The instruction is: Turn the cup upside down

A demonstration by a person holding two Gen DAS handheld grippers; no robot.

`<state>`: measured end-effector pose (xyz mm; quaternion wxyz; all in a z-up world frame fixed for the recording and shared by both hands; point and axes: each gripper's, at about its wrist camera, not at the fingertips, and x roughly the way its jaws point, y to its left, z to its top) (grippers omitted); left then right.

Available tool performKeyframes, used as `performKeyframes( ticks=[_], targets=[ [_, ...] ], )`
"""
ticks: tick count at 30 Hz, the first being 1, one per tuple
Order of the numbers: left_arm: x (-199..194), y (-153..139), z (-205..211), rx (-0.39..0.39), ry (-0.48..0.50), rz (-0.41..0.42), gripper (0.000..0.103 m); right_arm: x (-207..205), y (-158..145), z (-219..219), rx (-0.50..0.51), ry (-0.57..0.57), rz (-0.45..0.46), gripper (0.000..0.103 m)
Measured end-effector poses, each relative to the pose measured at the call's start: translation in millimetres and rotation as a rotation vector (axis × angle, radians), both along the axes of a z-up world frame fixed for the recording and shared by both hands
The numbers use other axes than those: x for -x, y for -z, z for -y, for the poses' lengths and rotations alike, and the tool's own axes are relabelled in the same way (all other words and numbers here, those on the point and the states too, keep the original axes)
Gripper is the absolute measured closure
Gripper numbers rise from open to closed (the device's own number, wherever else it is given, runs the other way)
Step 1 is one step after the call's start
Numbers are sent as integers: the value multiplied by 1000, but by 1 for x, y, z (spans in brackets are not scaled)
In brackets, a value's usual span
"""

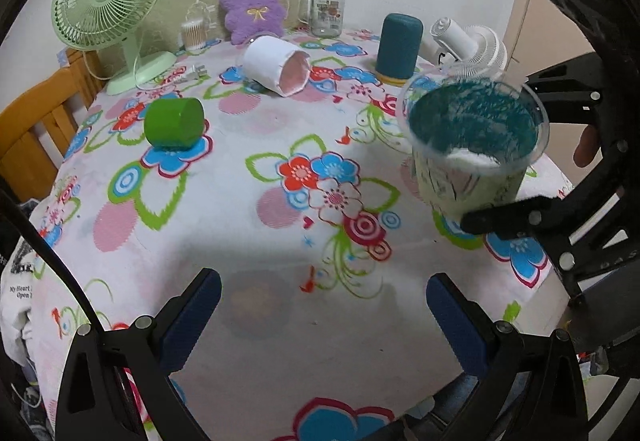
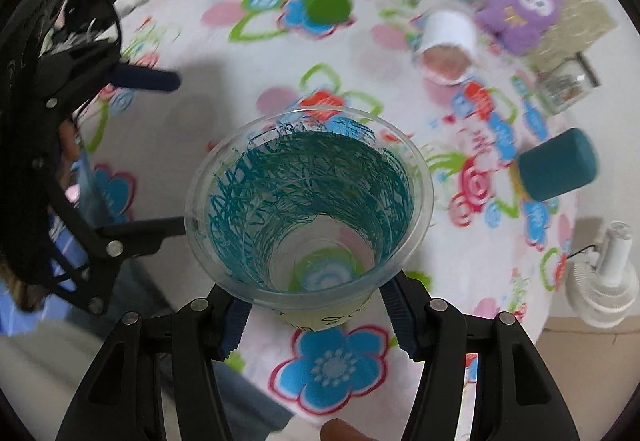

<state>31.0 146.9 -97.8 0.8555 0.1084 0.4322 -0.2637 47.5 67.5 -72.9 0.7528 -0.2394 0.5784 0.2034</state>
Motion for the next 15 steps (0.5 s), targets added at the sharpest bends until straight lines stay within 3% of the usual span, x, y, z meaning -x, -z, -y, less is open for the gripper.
performKeyframes(
  ticks=[6,15],
  targets=[
    [4,3,-6,27,-21,-20,0,-7,13,-8,27,-16,-138,40],
    [-1,7,-18,45,-70,-40,0,-32,26,-13,23,-1,-224,40]
  ],
)
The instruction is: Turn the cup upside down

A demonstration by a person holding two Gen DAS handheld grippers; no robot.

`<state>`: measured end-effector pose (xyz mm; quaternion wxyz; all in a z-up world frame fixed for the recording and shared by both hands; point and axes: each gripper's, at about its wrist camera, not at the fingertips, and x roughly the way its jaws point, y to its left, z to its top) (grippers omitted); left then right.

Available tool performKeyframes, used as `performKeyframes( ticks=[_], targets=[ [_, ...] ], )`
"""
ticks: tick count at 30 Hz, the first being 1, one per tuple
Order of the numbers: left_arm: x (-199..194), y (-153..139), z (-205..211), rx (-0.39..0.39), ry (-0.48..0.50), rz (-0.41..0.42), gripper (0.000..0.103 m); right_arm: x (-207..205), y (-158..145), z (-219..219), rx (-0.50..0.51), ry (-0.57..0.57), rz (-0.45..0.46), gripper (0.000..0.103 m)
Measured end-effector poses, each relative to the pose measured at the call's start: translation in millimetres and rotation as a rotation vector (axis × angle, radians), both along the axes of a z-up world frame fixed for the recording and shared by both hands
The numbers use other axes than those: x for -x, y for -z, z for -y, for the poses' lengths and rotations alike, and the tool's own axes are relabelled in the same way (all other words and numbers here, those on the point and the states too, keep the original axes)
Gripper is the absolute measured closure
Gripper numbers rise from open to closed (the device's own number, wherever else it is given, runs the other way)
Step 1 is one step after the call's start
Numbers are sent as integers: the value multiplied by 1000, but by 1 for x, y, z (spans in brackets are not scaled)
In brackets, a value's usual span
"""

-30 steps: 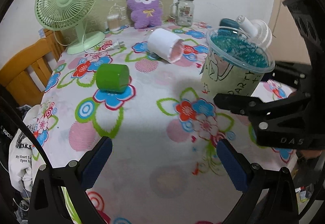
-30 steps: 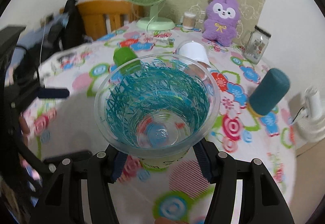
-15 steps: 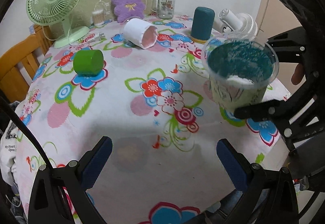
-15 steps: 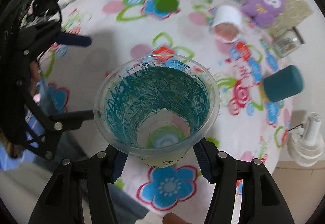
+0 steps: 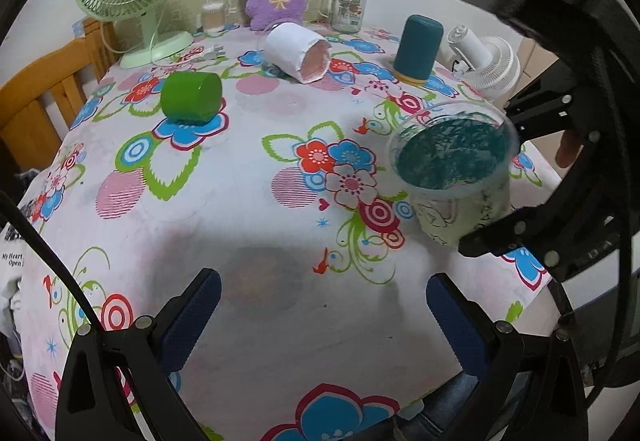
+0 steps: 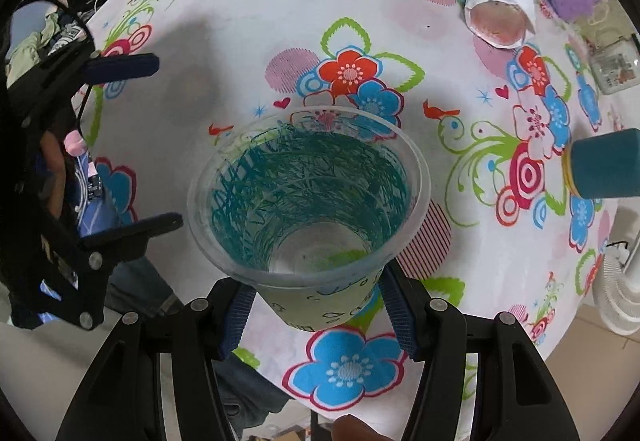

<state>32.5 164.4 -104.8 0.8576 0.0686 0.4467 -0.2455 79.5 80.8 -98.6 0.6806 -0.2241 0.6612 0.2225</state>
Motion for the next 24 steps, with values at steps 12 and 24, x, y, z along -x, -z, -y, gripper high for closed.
performKeyframes(
  ticks=[12,24],
  targets=[
    [-6,-1,-11,40,-49,-18,0,-13,-10,-17,-45,-32,29,20],
    [-10,-14,-27,161,-158,-41,0,2,-49,22,-242,18,139,19]
  ],
)
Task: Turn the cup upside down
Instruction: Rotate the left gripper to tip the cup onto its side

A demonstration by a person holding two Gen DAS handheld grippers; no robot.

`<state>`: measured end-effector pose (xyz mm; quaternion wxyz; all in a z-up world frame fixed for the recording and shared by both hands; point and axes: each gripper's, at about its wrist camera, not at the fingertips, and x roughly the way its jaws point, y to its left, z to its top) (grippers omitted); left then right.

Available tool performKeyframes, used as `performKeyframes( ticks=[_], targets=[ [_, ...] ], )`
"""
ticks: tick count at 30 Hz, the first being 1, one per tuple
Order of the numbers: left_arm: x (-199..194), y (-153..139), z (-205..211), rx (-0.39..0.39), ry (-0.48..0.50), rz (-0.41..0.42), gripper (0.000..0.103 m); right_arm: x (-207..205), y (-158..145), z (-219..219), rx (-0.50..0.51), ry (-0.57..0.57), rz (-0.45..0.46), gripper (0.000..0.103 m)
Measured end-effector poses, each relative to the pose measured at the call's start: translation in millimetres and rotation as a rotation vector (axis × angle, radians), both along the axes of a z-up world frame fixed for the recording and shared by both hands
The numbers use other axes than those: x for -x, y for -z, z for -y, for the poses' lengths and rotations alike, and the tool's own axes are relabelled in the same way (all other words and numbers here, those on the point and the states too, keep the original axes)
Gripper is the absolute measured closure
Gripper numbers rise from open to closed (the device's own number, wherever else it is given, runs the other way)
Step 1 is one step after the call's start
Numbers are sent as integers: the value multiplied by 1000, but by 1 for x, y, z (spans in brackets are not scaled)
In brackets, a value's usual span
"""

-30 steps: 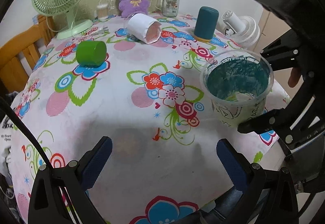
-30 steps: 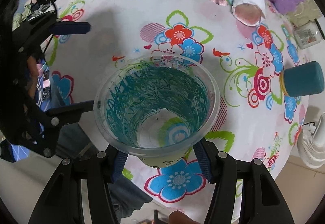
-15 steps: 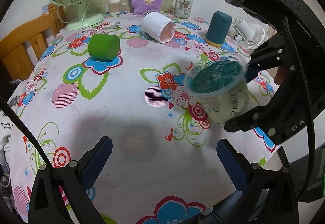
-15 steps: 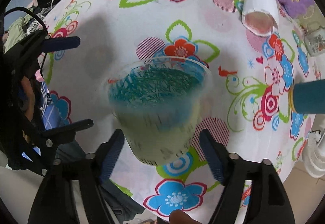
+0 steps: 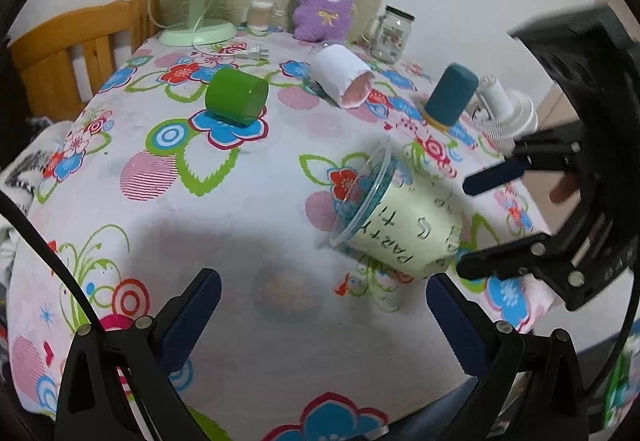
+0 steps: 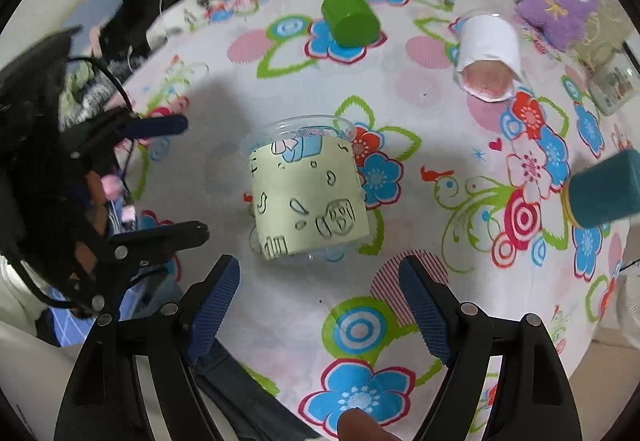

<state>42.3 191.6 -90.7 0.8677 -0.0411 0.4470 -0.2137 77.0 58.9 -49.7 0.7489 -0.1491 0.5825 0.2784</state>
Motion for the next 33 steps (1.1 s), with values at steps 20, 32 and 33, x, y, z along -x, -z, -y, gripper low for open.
performKeyframes(
  ticks=[20,32,33],
  targets=[
    [1,-10,46,269,-268,-130,0,51,29,115,-188,173,60,19],
    [-15,14,73,249,-424,-256,0,68,40,128,-237,107,124,16],
    [-18,16,75,242,-438,-265,0,72,40,128,-241,97,139,14]
  ],
)
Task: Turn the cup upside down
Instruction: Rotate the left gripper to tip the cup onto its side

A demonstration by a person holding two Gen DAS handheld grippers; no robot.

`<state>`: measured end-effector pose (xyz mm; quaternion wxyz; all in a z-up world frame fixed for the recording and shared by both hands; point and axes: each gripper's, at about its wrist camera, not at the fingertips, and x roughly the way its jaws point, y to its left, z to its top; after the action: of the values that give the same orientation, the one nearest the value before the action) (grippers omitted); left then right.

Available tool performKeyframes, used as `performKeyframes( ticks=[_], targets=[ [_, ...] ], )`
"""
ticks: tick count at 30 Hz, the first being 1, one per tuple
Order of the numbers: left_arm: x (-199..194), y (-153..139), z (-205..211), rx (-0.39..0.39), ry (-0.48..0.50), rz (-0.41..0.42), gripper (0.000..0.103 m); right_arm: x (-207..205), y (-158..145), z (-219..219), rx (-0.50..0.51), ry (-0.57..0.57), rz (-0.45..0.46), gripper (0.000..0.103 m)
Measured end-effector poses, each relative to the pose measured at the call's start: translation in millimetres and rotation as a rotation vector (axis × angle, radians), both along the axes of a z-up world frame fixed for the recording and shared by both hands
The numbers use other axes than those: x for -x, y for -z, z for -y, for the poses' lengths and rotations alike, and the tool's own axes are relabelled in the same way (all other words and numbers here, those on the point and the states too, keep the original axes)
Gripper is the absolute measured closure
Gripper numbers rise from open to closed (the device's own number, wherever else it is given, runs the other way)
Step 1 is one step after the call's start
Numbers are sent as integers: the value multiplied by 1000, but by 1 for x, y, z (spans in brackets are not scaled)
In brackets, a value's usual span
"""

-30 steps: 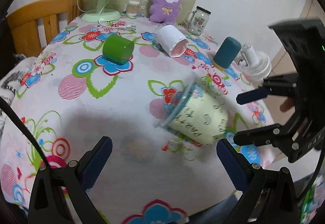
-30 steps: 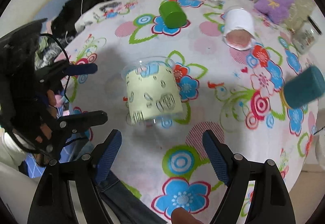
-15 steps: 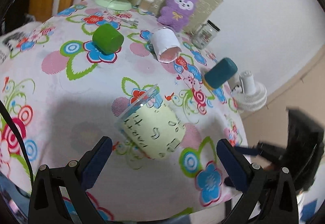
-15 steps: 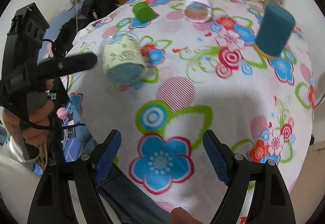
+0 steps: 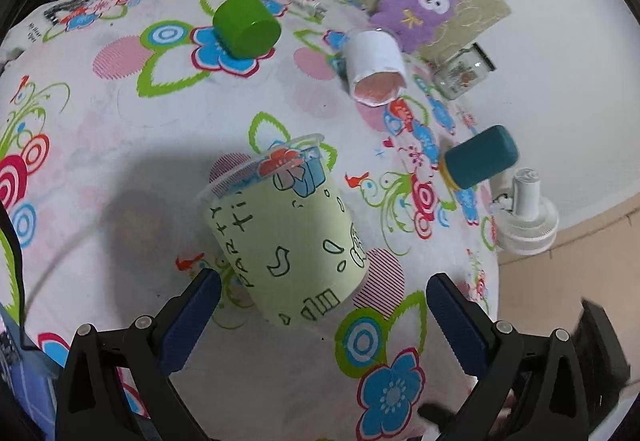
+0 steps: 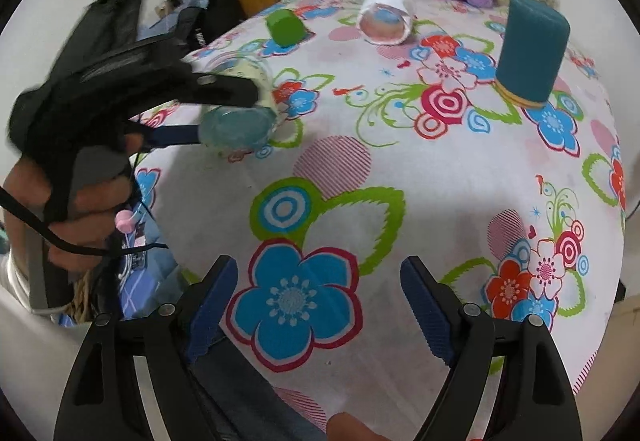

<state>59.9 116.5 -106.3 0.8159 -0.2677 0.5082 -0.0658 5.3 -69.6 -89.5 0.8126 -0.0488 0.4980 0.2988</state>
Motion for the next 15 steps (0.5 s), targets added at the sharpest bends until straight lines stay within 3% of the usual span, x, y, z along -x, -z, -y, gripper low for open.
performKeyframes(
  ticks=[5,15],
  targets=[
    [-9,5,7,-70,-52,-34,0,15,1,1,-19,-35,34,13],
    [-17,14,13,-101,-205,-100,0,16,15,17,-46,0,12,13]
  ],
)
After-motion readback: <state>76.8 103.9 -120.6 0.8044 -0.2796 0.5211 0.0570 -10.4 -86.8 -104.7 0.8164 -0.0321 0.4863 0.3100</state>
